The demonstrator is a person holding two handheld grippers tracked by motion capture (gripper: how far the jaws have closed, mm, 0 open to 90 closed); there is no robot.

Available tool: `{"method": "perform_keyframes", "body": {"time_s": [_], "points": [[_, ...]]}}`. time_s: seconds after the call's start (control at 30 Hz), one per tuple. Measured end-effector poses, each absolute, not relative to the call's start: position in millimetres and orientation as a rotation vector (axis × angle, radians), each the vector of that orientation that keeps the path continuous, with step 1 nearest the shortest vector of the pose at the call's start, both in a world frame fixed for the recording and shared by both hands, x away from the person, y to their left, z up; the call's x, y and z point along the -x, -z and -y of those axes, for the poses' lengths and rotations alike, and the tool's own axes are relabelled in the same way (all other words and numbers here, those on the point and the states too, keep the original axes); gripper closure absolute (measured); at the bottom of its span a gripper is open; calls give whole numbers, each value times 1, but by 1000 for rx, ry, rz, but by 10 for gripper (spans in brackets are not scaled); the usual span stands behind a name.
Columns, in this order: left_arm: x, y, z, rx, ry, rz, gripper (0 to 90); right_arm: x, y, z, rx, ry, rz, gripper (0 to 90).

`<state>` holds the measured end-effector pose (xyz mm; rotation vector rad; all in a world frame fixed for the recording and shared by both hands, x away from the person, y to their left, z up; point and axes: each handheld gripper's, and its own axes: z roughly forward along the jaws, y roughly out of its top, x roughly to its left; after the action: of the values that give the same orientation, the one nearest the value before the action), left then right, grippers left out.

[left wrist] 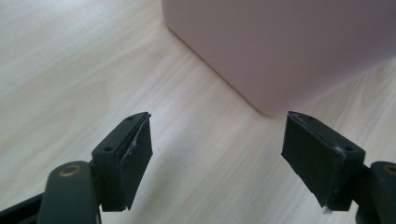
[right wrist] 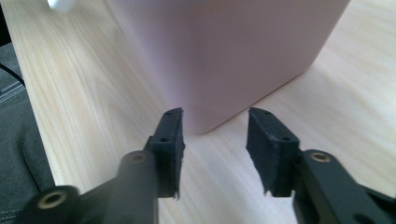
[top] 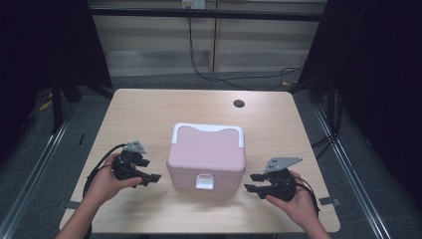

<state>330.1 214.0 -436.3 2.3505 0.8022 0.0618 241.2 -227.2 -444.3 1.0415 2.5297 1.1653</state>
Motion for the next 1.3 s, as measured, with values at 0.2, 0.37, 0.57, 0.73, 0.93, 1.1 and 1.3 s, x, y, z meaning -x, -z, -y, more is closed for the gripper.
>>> {"method": "perform_keyframes", "body": {"time_s": [0.2,0.37,0.57,0.73,0.93,1.1,1.3], "points": [[-345,408,-213,-2350,-66,-831,253,-247,423,228,-1019,-1156,-2517,638],[-354,387,-211,-2333,-70,-842,261,-250,409,227,-1003,-1180,-2517,669],[-361,371,-203,-2352,-85,-832,265,-253,404,226,-1007,-1160,-2536,676],[-368,356,-196,-2383,-101,-796,273,-256,395,229,-1021,-1163,-2522,678],[-376,343,-184,-2382,-92,-805,274,-259,391,231,-1022,-1162,-2525,681],[-382,332,-174,-2379,-105,-798,274,-261,386,231,-1017,-1153,-2525,684],[-391,321,-162,-2378,-115,-815,286,-265,380,231,-1004,-1162,-2524,685]]}}
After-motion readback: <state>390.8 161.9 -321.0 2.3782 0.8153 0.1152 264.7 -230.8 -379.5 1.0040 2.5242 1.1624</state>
